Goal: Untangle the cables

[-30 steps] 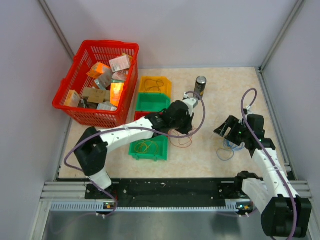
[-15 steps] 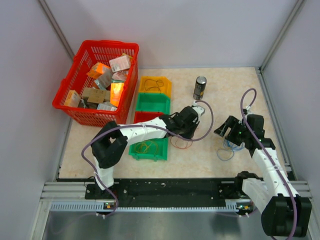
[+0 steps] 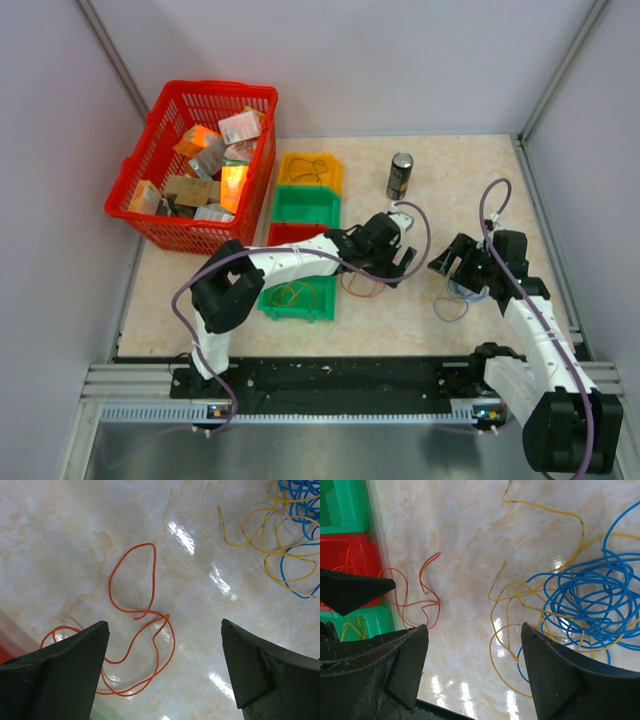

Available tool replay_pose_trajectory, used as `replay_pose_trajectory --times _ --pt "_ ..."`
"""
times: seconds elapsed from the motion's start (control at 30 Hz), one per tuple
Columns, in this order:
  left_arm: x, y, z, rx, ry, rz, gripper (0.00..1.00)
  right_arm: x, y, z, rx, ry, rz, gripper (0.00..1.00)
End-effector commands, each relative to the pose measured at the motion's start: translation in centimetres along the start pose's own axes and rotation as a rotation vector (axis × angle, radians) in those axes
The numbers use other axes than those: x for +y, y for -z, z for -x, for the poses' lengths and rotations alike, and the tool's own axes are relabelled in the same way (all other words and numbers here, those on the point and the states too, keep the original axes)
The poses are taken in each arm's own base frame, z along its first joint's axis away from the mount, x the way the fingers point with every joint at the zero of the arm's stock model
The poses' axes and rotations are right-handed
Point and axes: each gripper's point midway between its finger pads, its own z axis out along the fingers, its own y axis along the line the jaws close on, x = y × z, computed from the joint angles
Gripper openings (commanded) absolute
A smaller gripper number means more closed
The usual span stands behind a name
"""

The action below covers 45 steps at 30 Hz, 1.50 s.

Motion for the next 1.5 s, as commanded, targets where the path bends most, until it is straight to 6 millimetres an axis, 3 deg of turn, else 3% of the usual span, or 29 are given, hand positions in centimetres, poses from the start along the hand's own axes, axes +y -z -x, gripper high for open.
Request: replay_pose_trajectory --times 0.0,0.23,0.4,0.7,0.9,0.93,0.97,1.0,1.13,1.27,1.47 --pt "0.1 -0.6 0.4 -0.019 -0.014 0.000 0.94 0.6 -0.1 0.6 -0.024 0.034 0.026 0.74" --pt "0.5 -2.2 0.2 0.004 -0.098 0.007 0.66 0.7 0.1 0.5 -0.032 0.034 0.035 0.74" --pt "1.0 -2.9 -0.8 0.029 -0.145 0.018 0.60 0.6 0.1 0.3 -0.031 0.033 0.034 0.74" --pt "1.9 -3.7 -1.0 0.029 -0.148 0.065 0.32 0.6 0.0 0.3 -0.025 0.030 0.035 0.74" --pt "1.5 -4.0 -0.5 0.001 -0.155 0.043 0.25 0.6 0.0 0.3 -0.025 0.031 0.035 0.74" --pt "1.5 -3.9 -0.2 -0.008 -0.158 0.042 0.19 0.6 0.1 0.3 -0.027 0.031 0.036 0.74" --pt "1.6 -3.7 0.0 -0.014 -0.162 0.048 0.05 0.6 0.1 0.4 -0.029 0.033 0.035 0.74" --pt "1.8 -3.4 0.3 -0.026 -0.163 0.061 0.00 0.6 0.0 0.3 -0.028 0.032 0.033 0.74" --pt "2.7 -0.5 2.7 -0.103 -0.151 0.128 0.00 0.5 0.0 0.3 -0.024 0.030 0.031 0.74" --pt "3.5 5.0 7.5 -0.263 -0.106 0.155 0.00 0.4 -0.1 0.2 -0.021 0.028 0.026 0.74" --pt "9.1 11.4 13.9 -0.473 0.041 0.211 0.00 0.3 -0.3 0.1 -0.010 0.026 0.025 0.74"
